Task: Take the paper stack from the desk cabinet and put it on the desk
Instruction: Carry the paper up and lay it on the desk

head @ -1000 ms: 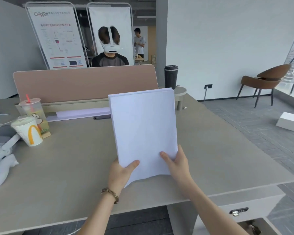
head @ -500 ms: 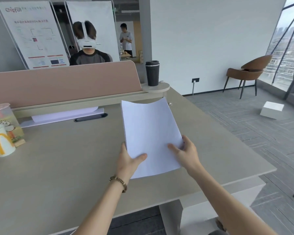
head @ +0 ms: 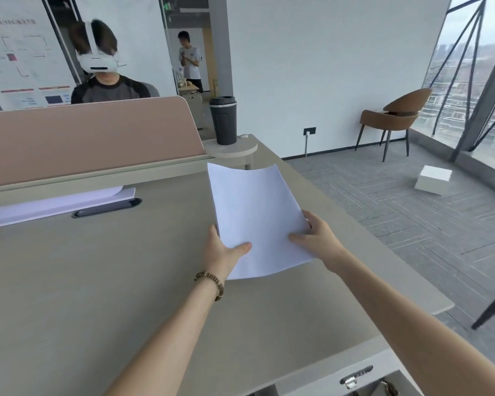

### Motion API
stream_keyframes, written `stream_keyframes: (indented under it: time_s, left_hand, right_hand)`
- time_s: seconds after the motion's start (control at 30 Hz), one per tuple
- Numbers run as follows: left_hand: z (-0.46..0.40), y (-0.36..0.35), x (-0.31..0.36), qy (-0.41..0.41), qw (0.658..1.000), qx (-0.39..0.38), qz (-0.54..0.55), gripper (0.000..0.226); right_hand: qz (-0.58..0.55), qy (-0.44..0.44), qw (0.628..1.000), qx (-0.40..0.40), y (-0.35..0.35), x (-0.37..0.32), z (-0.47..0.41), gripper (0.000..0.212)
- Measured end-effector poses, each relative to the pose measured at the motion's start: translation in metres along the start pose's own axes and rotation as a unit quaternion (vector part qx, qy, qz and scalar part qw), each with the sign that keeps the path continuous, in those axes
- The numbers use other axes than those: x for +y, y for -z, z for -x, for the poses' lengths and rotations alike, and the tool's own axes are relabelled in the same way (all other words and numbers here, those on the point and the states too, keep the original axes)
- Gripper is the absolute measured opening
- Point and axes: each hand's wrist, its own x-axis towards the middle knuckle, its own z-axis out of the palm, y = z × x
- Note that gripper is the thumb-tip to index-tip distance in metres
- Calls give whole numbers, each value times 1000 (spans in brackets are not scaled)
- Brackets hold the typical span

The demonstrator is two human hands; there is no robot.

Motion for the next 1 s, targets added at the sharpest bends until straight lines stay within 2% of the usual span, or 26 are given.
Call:
stream_keyframes:
  time_s: [0.13, 0.4, 0.63, 0.73, 0.83, 1.0]
  left_hand:
    - [-29, -22, -5, 21, 999, 8, -35, 60]
    - [-64, -50, -7, 35, 997, 22, -58, 48]
    - [-87, -67, 3, 44, 992, 10, -118, 33]
    - [-95, -69, -4, 17, 971, 5, -237, 39]
    - [-97, -67, -9, 2, 950, -11, -311, 38]
    - [-96, -61, -23, -26, 883, -60, -464, 65]
  right_hand:
    - [11, -11, 1000, 10, 5, 9, -30, 68]
    - [74, -33, 997, 18, 19, 28, -78, 70]
    - [157, -26, 987, 22, 34, 33, -108, 48]
    - [178, -26, 983, 21, 42, 37, -116, 49]
    - [225, -38, 973, 21, 46, 41, -119, 46]
    - [342, -57, 938, 21, 40, 35, -117, 79]
